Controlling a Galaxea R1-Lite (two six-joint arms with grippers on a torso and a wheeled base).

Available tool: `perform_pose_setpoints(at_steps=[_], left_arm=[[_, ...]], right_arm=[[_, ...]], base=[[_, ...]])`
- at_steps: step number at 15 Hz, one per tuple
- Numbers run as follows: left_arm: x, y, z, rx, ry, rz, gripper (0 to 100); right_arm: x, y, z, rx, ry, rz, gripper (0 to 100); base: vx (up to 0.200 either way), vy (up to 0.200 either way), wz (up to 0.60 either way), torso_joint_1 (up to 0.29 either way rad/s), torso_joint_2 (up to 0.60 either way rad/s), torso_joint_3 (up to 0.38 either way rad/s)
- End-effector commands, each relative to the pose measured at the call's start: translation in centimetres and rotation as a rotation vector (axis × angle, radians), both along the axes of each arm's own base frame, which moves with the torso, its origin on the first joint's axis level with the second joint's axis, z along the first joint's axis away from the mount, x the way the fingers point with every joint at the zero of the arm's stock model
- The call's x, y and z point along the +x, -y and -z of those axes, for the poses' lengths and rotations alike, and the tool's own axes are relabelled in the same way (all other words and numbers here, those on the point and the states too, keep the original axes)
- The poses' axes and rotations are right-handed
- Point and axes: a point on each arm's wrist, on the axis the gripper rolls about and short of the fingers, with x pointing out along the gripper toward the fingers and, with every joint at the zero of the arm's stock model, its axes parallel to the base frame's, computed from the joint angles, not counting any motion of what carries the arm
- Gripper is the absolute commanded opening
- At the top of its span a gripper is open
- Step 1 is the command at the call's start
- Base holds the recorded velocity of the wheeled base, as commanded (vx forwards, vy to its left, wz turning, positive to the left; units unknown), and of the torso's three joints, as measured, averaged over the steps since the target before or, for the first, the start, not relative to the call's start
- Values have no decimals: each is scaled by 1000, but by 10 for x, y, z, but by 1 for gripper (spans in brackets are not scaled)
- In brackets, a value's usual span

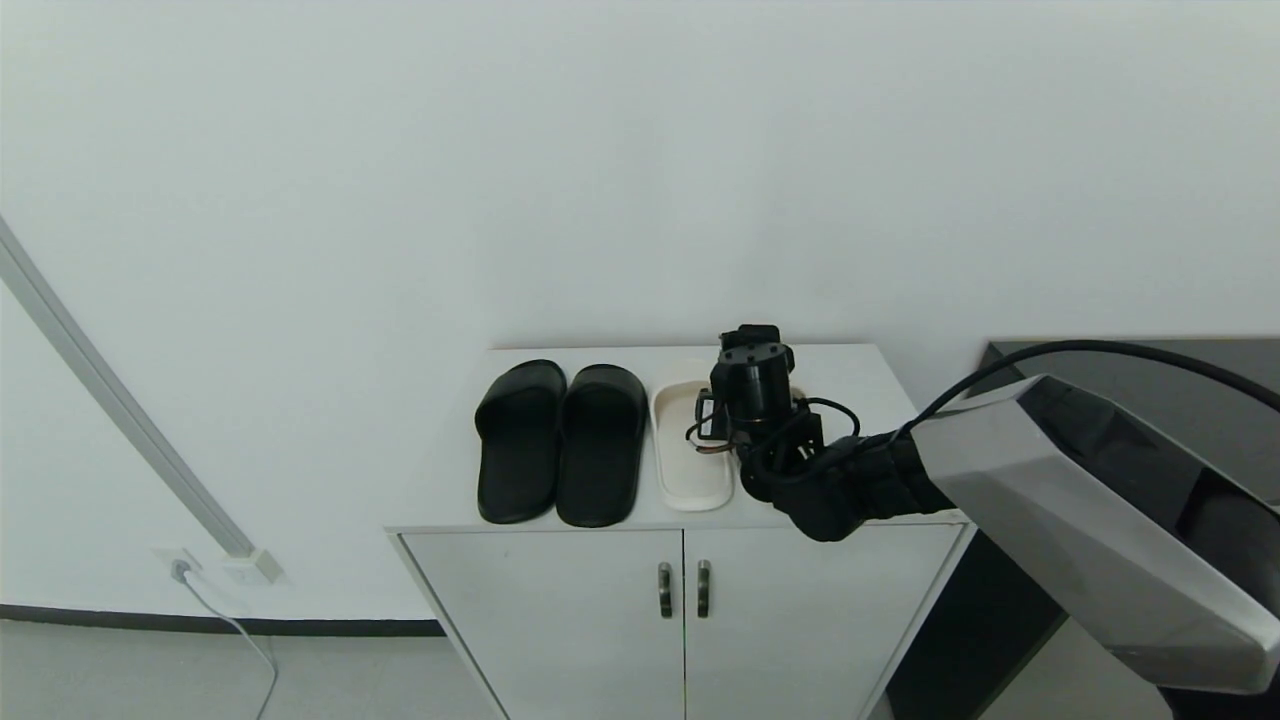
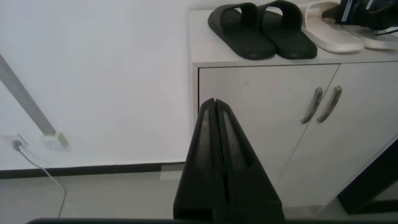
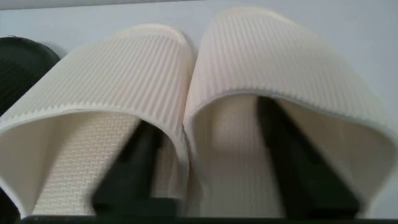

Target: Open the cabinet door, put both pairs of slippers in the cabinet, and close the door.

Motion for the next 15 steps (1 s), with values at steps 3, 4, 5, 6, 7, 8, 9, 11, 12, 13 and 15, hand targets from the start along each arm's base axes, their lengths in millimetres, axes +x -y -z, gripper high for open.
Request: perform_pose_setpoints(at_steps=[3,4,5,6,7,8,9,11,12,13,15], left_arm=[[0,0,0,0,-1,0,0],[0,0,0,0,-1,0,0],[0,0,0,0,-1,0,0],[0,0,0,0,-1,0,0],[0,0,0,0,-1,0,0],[0,0,0,0,-1,0,0],[0,0,0,0,-1,0,0],[0,0,0,0,-1,0,0],[0,0,0,0,-1,0,0],[0,0,0,0,-1,0,0],[0,0,0,0,-1,0,0]], right_arm=[[-1,-5,-9,-24,30,-10,0],[-3,-5,-13,-21,36,-13,0],[-6,-5,-18,-18,41,-14,0],[-9,-5,-23,-16,46,-18,0],[-10,-4,-25,-15,47,-18,0],[-16,1,-34,-13,51,-11,0],[-23,7,-41,-15,49,-11,0],[-60,26,-61,-27,27,-42,0],[-81,36,-70,-30,16,-75,0],[-105,46,-76,-31,1,-131,0],[-141,65,-81,-38,-30,-227,0]], base=[[0,0,0,0,0,0],[0,0,0,0,0,0],[0,0,0,0,0,0],[0,0,0,0,0,0],[0,0,0,0,0,0],[0,0,0,0,0,0],[0,0,0,0,0,0],[0,0,0,0,0,0],[0,0,0,0,0,0],[0,0,0,0,0,0],[0,0,0,0,0,0]])
